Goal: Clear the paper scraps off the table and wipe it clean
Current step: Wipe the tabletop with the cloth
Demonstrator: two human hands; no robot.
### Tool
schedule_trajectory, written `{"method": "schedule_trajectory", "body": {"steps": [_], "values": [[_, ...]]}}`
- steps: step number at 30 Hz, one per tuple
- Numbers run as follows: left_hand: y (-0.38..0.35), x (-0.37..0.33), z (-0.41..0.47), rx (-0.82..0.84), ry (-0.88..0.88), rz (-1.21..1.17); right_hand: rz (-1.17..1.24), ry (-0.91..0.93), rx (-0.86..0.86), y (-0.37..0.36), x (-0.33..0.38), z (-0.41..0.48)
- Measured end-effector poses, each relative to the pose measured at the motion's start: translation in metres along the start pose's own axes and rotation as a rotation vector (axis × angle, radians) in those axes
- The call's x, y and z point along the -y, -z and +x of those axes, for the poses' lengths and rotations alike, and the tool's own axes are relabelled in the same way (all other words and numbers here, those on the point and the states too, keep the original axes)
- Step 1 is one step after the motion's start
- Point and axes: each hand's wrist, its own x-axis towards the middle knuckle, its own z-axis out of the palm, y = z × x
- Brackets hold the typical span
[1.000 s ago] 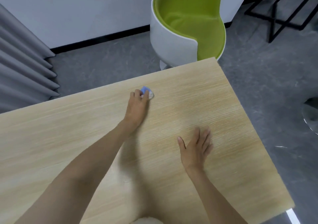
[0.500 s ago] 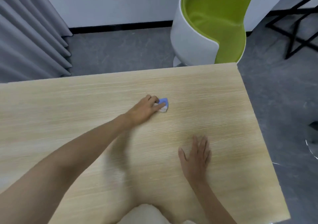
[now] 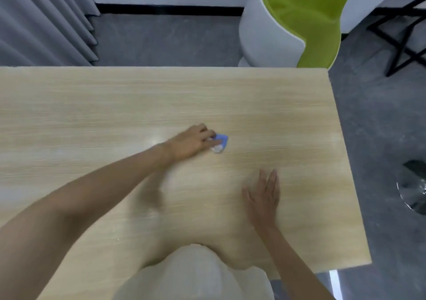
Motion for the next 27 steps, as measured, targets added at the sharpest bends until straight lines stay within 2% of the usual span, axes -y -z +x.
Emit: {"method": "schedule_trajectory", "body": {"steps": [1,3,5,6,7,8,10,12,13,15,17,19,20,21,22,25,26,27], "values": [[0.007,0.016,-0.011,-0.041,0.102,0.056,-0.015,0.024,0.014,0.0,-0.004,-0.005],[0.017,0.041,-0.026,-0.171,0.538,0.082,-0.017,0.041,0.061,0.002,-0.011,-0.013],[0.014,0.025,-0.02,-0.288,0.95,0.035,-0.014,0.019,0.106,0.003,-0.013,-0.018],[0.007,0.001,-0.012,-0.3,1.031,-0.011,-0.022,0.011,0.13,0.002,-0.014,-0.02],[0.0,-0.03,-0.004,-0.29,1.003,-0.08,-0.034,0.014,0.141,0.001,-0.015,-0.022],[-0.009,-0.062,0.001,-0.265,0.884,-0.13,-0.044,0.022,0.134,0.001,-0.014,-0.024],[-0.019,-0.117,-0.005,-0.131,0.495,-0.148,-0.039,0.014,0.118,0.003,-0.012,-0.025],[-0.014,-0.121,-0.023,0.005,0.205,-0.117,-0.059,0.022,0.144,0.004,-0.013,-0.026],[-0.009,-0.107,-0.031,0.015,0.159,-0.071,-0.075,0.047,0.146,0.004,-0.016,-0.027],[0.001,-0.073,-0.043,-0.04,0.306,0.009,-0.094,0.096,0.15,0.008,-0.022,-0.027],[0.008,-0.052,-0.049,-0.146,0.62,0.044,-0.075,0.126,0.197,0.012,-0.027,-0.027],[0.002,-0.074,-0.033,-0.239,0.933,0.014,-0.051,0.152,0.196,0.013,-0.033,-0.03],[-0.003,-0.097,-0.019,-0.256,1.017,-0.032,-0.053,0.153,0.181,0.013,-0.035,-0.032],[-0.01,-0.123,-0.006,-0.24,1.022,-0.06,-0.057,0.141,0.171,0.014,-0.037,-0.035],[-0.019,-0.147,0.004,-0.182,0.925,-0.08,-0.058,0.123,0.167,0.015,-0.039,-0.037],[-0.023,-0.175,-0.003,0.014,0.349,-0.038,-0.058,0.115,0.187,0.019,-0.047,-0.04],[-0.018,-0.162,-0.011,0.02,0.252,-0.012,-0.069,0.129,0.2,0.021,-0.051,-0.04],[-0.011,-0.147,-0.02,0.023,0.295,0.021,-0.084,0.141,0.212,0.022,-0.055,-0.04]]}}
